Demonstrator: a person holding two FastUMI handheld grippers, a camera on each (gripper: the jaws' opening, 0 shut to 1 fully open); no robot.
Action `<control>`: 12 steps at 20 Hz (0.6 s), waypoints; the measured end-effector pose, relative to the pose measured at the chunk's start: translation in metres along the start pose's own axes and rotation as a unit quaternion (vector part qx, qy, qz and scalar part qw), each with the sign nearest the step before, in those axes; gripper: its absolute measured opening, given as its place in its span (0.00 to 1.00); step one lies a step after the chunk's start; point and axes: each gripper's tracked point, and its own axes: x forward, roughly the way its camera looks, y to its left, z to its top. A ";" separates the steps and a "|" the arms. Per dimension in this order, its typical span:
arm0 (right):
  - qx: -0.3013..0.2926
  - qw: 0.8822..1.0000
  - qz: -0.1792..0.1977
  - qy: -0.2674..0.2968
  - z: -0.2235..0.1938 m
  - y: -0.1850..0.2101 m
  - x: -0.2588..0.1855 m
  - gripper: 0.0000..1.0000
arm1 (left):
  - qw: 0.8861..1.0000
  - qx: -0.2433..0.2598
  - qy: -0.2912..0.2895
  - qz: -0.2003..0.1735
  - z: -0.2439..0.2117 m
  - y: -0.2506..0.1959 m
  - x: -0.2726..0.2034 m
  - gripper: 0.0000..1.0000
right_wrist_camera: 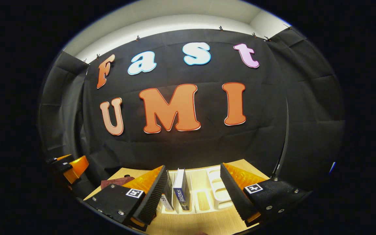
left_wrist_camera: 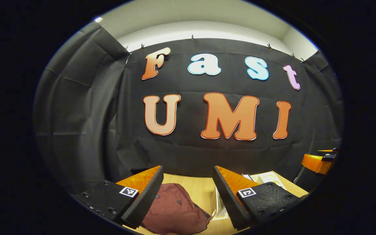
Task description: Open the schoolbag, grab two books from the bookshelf and put them into the schoolbag.
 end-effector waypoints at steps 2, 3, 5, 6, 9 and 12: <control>-0.001 1.000 -0.004 -0.002 0.001 -0.002 0.000 0.96 | 1.000 -0.014 0.006 0.008 -0.004 0.008 0.001 0.94; -0.003 1.000 -0.007 -0.005 0.001 -0.003 0.001 0.96 | 1.000 -0.019 0.012 0.012 -0.008 0.010 0.003 0.94; -0.010 1.000 -0.009 -0.008 0.003 -0.005 0.002 0.96 | 0.999 -0.024 0.019 0.022 -0.012 0.017 0.006 0.95; -0.011 1.000 -0.009 -0.008 0.004 -0.005 0.003 0.96 | 0.999 -0.025 0.019 0.025 -0.011 0.020 0.007 0.95; -0.011 1.000 -0.014 -0.008 0.002 -0.007 0.005 0.96 | 0.999 -0.023 0.013 0.031 -0.006 0.026 0.007 0.95; -0.010 1.000 -0.018 -0.006 0.000 -0.008 0.006 0.96 | 0.999 -0.017 0.008 0.030 -0.004 0.026 0.009 0.95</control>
